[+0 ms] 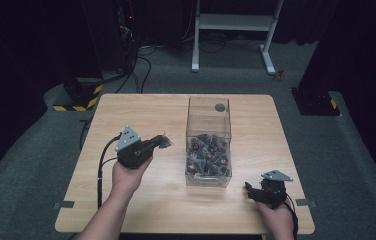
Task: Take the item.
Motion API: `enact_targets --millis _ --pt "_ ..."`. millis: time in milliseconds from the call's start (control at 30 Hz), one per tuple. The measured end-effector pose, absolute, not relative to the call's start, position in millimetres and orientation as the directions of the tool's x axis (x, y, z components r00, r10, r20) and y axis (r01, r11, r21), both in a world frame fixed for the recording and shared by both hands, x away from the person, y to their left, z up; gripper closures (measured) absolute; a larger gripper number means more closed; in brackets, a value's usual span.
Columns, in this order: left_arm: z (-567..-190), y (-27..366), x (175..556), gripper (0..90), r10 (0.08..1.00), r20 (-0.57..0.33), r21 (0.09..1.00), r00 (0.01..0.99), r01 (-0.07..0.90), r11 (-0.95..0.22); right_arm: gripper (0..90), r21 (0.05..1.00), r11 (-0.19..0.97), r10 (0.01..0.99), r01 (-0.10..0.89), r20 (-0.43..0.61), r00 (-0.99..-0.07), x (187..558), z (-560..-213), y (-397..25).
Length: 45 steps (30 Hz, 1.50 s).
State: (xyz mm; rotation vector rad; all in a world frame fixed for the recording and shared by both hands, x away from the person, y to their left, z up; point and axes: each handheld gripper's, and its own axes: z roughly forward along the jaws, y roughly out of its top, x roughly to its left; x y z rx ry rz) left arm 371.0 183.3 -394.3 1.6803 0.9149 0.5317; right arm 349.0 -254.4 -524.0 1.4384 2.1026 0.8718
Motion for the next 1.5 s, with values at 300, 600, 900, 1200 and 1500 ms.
enact_targets --millis 300,600,900,1200,1500 --pt "-397 200 369 90.0 0.812 -0.107 0.947 0.574 0.308 -0.093 18.3 0.712 0.258 0.934 0.653 -0.010 -0.358 349 -524 -254" --pt "-398 220 366 90.0 0.834 -0.112 0.948 0.540 0.309 -0.073 18.3 0.712 0.258 0.934 0.653 -0.010 -0.358 349 -524 -254" --pt "-399 237 364 90.0 0.852 -0.108 0.948 0.511 0.312 -0.067 18.4 0.712 0.257 0.934 0.653 -0.008 -0.358 349 -524 -254" --pt "-401 252 362 90.0 0.867 -0.105 0.946 0.487 0.317 -0.063 18.4 0.712 0.257 0.934 0.653 -0.009 -0.357 349 -524 -254" --pt "-404 269 360 90.0 0.884 -0.112 0.944 0.453 0.327 -0.048 18.4 0.712 0.257 0.934 0.653 -0.009 -0.357 349 -524 -254"
